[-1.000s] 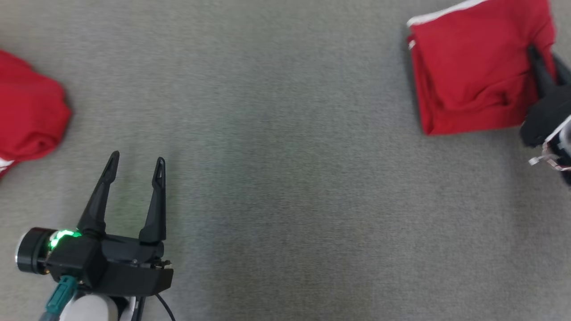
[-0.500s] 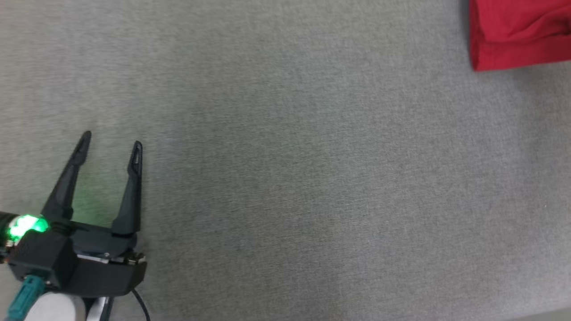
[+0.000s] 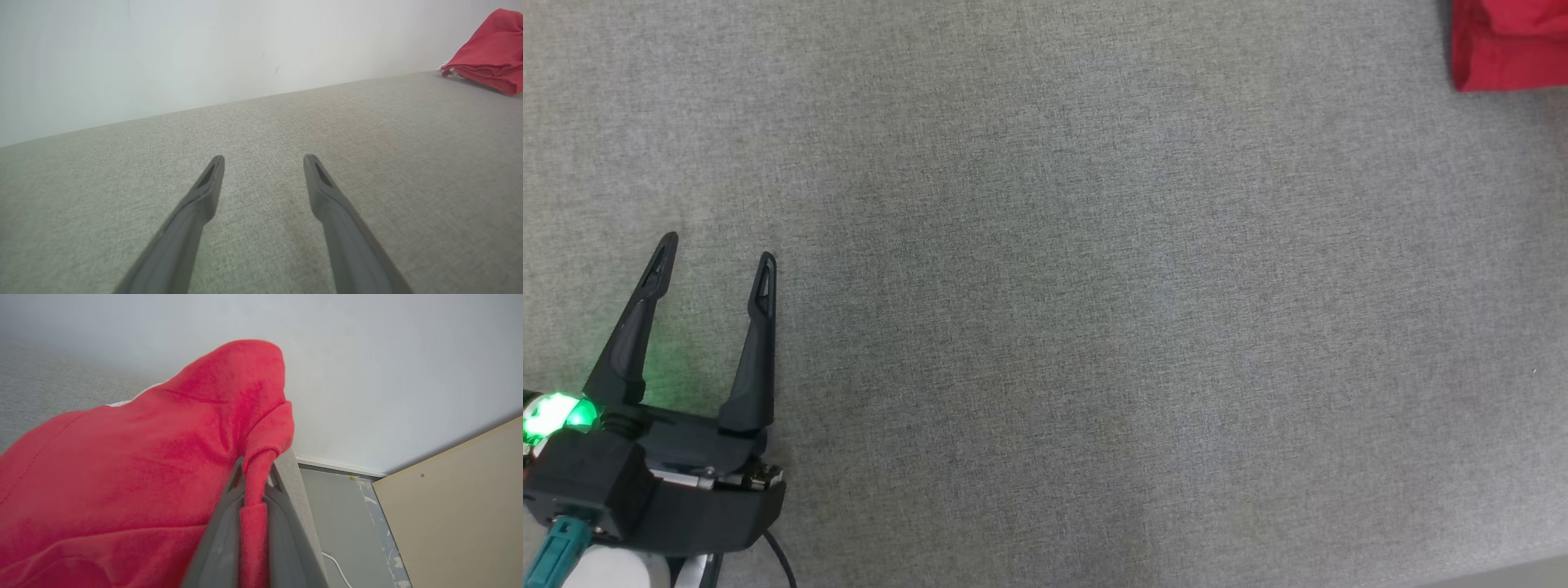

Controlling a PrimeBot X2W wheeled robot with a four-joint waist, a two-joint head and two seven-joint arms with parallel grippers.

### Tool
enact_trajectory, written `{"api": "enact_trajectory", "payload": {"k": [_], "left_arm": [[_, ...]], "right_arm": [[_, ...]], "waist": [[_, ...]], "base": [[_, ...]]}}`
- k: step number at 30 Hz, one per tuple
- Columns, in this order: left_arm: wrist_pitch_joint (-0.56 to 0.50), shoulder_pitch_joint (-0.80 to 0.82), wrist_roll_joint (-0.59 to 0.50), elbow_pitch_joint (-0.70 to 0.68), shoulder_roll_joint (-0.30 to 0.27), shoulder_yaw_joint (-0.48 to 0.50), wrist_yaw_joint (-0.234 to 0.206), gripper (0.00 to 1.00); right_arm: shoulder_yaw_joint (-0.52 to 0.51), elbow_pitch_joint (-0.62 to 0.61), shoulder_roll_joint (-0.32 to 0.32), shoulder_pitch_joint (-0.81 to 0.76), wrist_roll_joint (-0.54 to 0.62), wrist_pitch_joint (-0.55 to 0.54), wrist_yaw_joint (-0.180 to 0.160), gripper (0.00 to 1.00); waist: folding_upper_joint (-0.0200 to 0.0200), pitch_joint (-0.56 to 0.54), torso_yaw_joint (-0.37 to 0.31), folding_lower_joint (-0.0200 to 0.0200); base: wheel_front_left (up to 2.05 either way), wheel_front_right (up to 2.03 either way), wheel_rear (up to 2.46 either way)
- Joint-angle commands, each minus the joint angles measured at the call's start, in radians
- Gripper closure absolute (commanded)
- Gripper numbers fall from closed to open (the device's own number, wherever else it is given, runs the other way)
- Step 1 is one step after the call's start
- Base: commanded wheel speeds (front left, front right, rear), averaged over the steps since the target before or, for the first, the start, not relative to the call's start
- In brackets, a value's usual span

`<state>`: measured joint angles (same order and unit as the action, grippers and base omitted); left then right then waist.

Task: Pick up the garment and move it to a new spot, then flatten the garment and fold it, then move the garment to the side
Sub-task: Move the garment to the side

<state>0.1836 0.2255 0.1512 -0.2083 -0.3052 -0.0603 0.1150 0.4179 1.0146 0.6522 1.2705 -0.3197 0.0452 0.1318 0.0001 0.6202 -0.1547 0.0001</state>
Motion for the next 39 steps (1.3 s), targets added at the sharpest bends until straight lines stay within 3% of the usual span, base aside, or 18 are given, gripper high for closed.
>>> {"api": "enact_trajectory", "payload": {"k": [1, 2, 3, 11, 17, 28, 39], "left_arm": [[0.000, -0.009, 0.001, -0.009, -0.005, 0.000, -0.004, 0.00], [0.000, -0.009, 0.001, -0.009, -0.005, -0.001, -0.005, 0.00], [0.000, -0.009, 0.001, -0.011, -0.005, -0.002, -0.007, 0.00], [0.000, -0.010, 0.005, -0.007, -0.006, -0.003, -0.016, 0.00], [0.026, -0.025, 0.020, 0.037, 0.016, -0.010, -0.026, 0.00], [0.074, -0.115, 0.061, 0.175, 0.081, -0.010, -0.046, 0.00], [0.081, -0.204, 0.071, 0.225, 0.120, 0.004, -0.060, 0.00]], "right_arm": [[-0.010, 0.030, 0.005, 0.015, 0.003, 0.009, -0.002, 1.00], [-0.010, 0.039, 0.006, 0.021, 0.012, 0.016, -0.002, 0.68], [-0.007, 0.044, 0.005, 0.026, 0.020, 0.027, -0.002, 0.00], [-0.010, 0.082, -0.015, 0.047, 0.047, 0.100, -0.002, 0.00], [-0.010, 0.066, -0.027, 0.040, 0.053, 0.174, -0.002, 0.00], [-0.040, -0.132, -0.118, -0.153, -0.009, 0.220, -0.002, 0.00], [-0.183, -0.405, -0.189, -0.534, 0.009, 0.219, -0.002, 0.00]], "waist": [[-0.0001, 0.002, 0.003, -0.0001], [-0.0001, 0.002, 0.004, -0.0001], [-0.0001, 0.002, 0.005, -0.0001], [-0.0001, -0.007, 0.003, -0.0001], [-0.0001, -0.076, 0.020, -0.0001], [-0.0001, -0.322, 0.089, -0.0001], [-0.0001, -0.486, 0.163, -0.0001]], "base": [[0.00, 0.00, 0.00], [0.00, 0.00, 0.00], [0.00, 0.00, 0.00], [0.00, 0.00, 0.00], [0.00, 0.00, 0.00], [0.00, 0.00, 0.00], [0.00, 0.00, 0.00]]}}
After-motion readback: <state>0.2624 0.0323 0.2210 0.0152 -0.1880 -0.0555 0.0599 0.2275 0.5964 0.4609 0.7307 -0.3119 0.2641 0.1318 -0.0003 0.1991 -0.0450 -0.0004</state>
